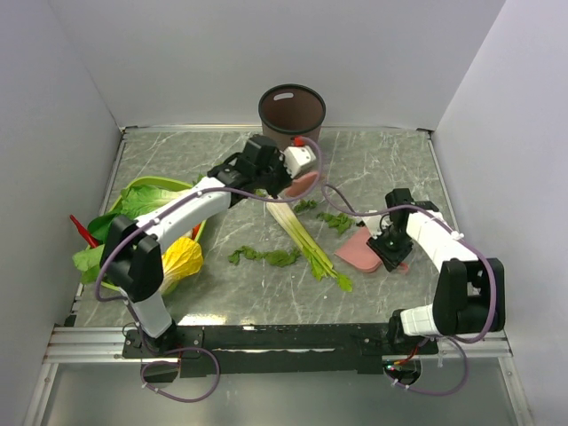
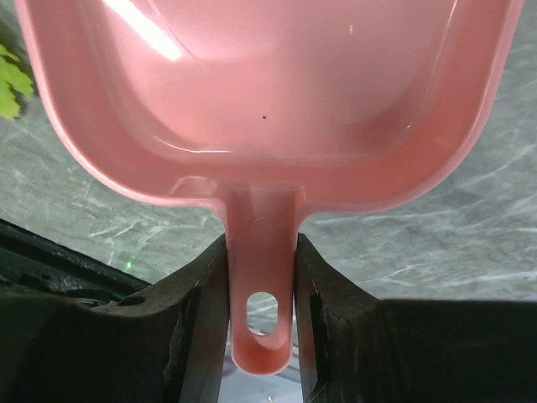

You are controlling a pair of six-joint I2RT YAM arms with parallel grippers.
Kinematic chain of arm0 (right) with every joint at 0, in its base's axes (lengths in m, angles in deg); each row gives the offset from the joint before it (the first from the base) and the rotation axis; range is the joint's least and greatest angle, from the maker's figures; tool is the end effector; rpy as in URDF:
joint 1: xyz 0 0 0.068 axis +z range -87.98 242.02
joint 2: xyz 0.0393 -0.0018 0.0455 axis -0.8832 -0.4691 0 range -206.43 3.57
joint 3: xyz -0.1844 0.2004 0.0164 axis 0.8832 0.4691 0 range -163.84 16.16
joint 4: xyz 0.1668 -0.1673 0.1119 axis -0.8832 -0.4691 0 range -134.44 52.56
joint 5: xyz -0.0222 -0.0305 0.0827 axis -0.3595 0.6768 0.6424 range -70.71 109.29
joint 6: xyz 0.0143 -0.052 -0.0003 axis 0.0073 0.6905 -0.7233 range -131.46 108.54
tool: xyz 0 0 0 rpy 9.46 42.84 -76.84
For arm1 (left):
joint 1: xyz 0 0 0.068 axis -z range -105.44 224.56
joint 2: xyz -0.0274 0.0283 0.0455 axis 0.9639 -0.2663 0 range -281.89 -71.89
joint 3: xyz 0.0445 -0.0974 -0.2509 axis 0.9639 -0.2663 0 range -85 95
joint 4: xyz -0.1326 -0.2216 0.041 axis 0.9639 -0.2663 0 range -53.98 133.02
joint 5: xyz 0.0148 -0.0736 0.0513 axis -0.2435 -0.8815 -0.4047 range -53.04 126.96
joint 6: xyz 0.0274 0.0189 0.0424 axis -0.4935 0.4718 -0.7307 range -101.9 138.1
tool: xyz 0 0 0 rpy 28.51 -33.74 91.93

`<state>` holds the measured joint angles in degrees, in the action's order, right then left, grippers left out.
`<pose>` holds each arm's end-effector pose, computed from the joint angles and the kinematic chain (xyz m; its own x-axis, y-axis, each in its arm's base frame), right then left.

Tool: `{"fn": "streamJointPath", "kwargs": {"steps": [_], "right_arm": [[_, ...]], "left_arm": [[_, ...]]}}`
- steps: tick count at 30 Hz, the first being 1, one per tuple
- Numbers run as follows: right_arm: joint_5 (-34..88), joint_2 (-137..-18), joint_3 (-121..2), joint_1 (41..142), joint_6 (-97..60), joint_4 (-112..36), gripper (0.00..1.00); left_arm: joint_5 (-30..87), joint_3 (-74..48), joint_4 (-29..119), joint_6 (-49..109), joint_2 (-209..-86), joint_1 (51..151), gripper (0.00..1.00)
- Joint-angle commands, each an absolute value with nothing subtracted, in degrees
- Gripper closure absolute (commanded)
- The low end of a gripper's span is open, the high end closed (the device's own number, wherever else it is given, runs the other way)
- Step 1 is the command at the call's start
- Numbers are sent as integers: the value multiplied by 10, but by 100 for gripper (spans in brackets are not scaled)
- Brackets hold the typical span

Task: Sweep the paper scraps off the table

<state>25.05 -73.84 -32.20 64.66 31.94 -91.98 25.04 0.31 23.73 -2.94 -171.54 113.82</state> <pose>0.2174 0.0135 0.1959 -0.6822 -0.7157 -0.1496 -0.7234 0.6904 -0.0042 0.3106 -0.2633 0.3109 -0.1301 0.5601 -0.8182 0.8562 0.4796 0.1922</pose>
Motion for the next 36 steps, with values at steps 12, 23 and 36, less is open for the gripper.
{"fn": "streamJointPath", "kwargs": {"steps": [12,23,36], "right_arm": [[314,-721,-322,627,305,-877,34],[427,-513,-190,538,391,-834,29],[441,-532,-116,538,363,-724,39]], "left_arm": [[218,20,259,79,-1684,1092,99],[185,12,269,104,-1672,1087,99],[176,26,254,108,-1681,1087,99]]}}
